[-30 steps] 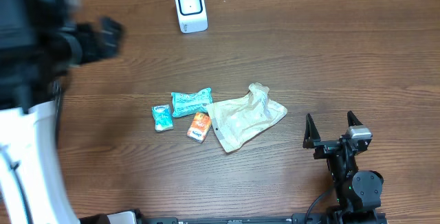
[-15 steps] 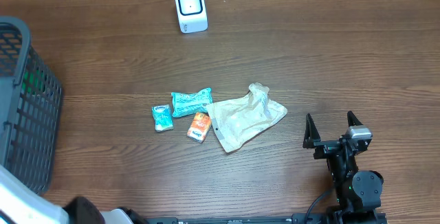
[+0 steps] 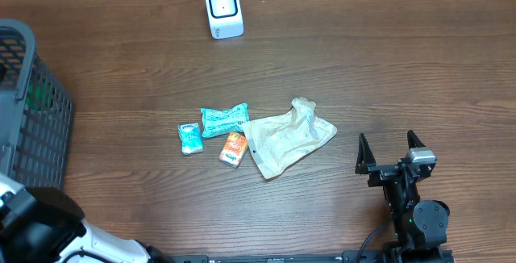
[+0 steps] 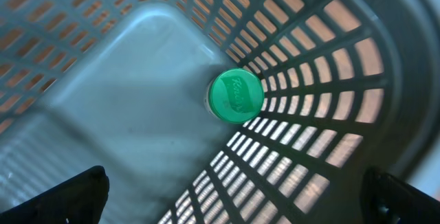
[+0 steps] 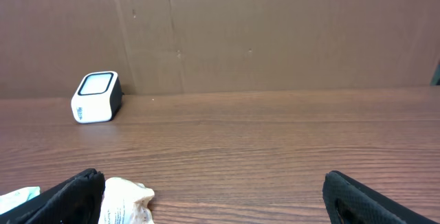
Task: Scan the item barcode
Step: 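Reach into the basket and grasp the green-lidded jar with the left gripper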
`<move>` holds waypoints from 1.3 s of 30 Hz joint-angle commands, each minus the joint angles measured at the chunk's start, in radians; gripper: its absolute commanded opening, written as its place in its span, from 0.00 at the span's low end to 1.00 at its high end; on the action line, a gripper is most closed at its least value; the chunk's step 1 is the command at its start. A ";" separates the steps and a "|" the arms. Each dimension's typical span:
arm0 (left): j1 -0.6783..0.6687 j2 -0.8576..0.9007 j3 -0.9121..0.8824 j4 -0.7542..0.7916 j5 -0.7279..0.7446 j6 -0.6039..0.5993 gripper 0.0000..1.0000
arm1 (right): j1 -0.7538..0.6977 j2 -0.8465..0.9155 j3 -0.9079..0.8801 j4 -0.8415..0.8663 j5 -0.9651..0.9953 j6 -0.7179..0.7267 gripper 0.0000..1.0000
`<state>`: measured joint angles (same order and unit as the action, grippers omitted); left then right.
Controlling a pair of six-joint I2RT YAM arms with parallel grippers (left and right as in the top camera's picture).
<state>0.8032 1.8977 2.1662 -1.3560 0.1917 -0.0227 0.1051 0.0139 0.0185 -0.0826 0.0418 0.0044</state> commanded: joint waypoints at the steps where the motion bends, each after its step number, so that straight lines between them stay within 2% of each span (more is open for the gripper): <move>1: 0.002 0.069 -0.005 0.026 0.047 0.101 1.00 | -0.003 -0.007 -0.010 0.003 0.009 -0.002 1.00; 6: 0.001 0.173 -0.005 0.077 0.053 0.142 0.99 | -0.003 -0.007 -0.010 0.003 0.009 -0.002 1.00; 13: -0.012 0.303 -0.005 0.127 0.076 0.190 0.93 | -0.003 -0.007 -0.010 0.003 0.009 -0.002 1.00; 30: -0.045 0.405 -0.005 0.156 0.090 0.229 0.90 | -0.003 -0.007 -0.010 0.003 0.009 -0.002 1.00; 39: -0.045 0.414 -0.007 0.128 0.047 0.228 0.77 | -0.003 -0.007 -0.010 0.003 0.009 -0.002 1.00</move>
<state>0.7612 2.2944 2.1624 -1.2140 0.2695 0.1867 0.1051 0.0139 0.0185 -0.0826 0.0414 0.0040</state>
